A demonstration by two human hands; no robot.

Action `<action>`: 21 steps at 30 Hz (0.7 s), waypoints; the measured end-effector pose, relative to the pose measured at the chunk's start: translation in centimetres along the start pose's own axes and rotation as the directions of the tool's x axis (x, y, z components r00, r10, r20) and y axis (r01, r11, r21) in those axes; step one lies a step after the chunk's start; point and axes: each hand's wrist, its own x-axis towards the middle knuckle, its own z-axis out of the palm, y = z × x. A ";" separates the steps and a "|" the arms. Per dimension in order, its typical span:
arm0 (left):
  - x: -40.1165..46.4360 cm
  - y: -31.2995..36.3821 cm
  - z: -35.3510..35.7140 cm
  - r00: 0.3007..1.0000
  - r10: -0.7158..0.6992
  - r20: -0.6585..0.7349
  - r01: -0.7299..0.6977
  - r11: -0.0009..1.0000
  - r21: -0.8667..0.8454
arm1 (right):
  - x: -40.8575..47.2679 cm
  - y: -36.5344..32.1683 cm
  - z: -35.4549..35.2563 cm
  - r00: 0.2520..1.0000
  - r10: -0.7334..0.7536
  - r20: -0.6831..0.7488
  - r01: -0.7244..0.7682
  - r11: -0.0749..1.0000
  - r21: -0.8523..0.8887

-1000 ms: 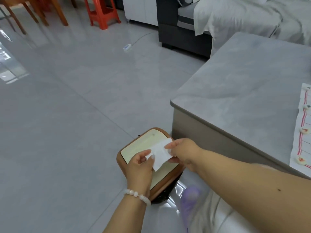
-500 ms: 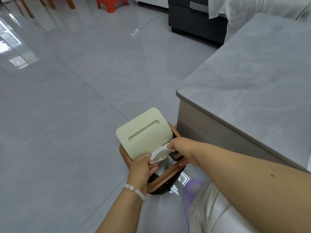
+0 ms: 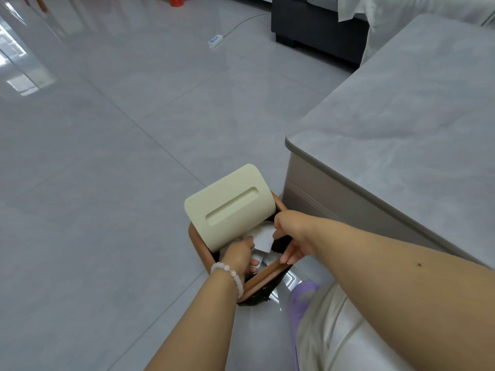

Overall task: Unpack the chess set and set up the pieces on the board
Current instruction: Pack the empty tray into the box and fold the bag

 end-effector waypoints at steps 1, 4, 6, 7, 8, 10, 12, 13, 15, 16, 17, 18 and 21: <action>0.0 0.0 0.1 1.000 -0.018 -0.004 0.018 1.000 -0.010 | -0.1 0.0 0.0 1.000 -0.019 0.008 0.019 0.999 0.027; 0.1 -0.2 -0.1 1.000 -0.012 0.000 0.012 0.999 -0.053 | 0.0 -0.2 -0.2 0.996 -0.090 0.013 0.089 0.990 0.106; -0.5 -0.1 -0.4 0.999 0.012 0.048 -0.008 0.997 -0.075 | 0.3 -0.2 -0.5 0.994 -0.106 -0.004 0.105 0.987 0.122; -0.9 0.0 -0.6 0.998 0.025 0.058 -0.020 0.997 -0.076 | 0.2 -0.3 -0.6 0.993 -0.113 -0.022 0.115 0.986 0.122; -1.3 0.2 -0.7 0.998 0.038 0.058 -0.034 0.997 -0.074 | 0.0 -0.4 -0.7 0.991 -0.127 -0.040 0.131 0.985 0.116; -2.2 0.7 -1.0 0.997 0.064 0.045 -0.061 0.997 -0.053 | -0.3 -0.6 -0.9 0.984 -0.160 -0.083 0.168 0.981 0.094; -3.4 1.2 -1.3 0.994 0.103 0.033 -0.103 0.995 0.006 | -0.3 -0.7 -1.1 0.969 -0.207 -0.137 0.218 0.973 0.072; -4.0 1.5 -1.5 0.988 0.155 0.010 -0.156 0.986 0.057 | -0.5 -0.8 -1.2 0.959 -0.234 -0.163 0.248 0.966 0.072; -4.7 1.6 -2.0 0.930 0.361 -0.063 -0.343 0.917 0.205 | -0.6 -1.1 -1.3 0.937 -0.304 -0.173 0.314 0.949 0.031; -4.9 1.3 -2.3 0.865 0.496 -0.079 -0.450 0.835 0.317 | -0.5 -1.2 -1.3 0.929 -0.340 -0.147 0.347 0.938 0.019; -5.1 1.1 -2.6 0.785 0.616 -0.072 -0.521 0.718 0.461 | -0.4 -1.3 -1.2 0.919 -0.371 -0.129 0.377 0.926 0.021; -5.1 0.9 -2.7 0.702 0.711 -0.054 -0.548 0.586 0.597 | -0.5 -1.3 -1.0 0.915 -0.388 -0.112 0.394 0.919 0.037; -4.4 0.5 -2.5 0.638 0.770 0.022 -0.444 0.345 0.827 | -0.3 -0.9 -0.3 0.923 -0.373 -0.095 0.382 0.917 0.112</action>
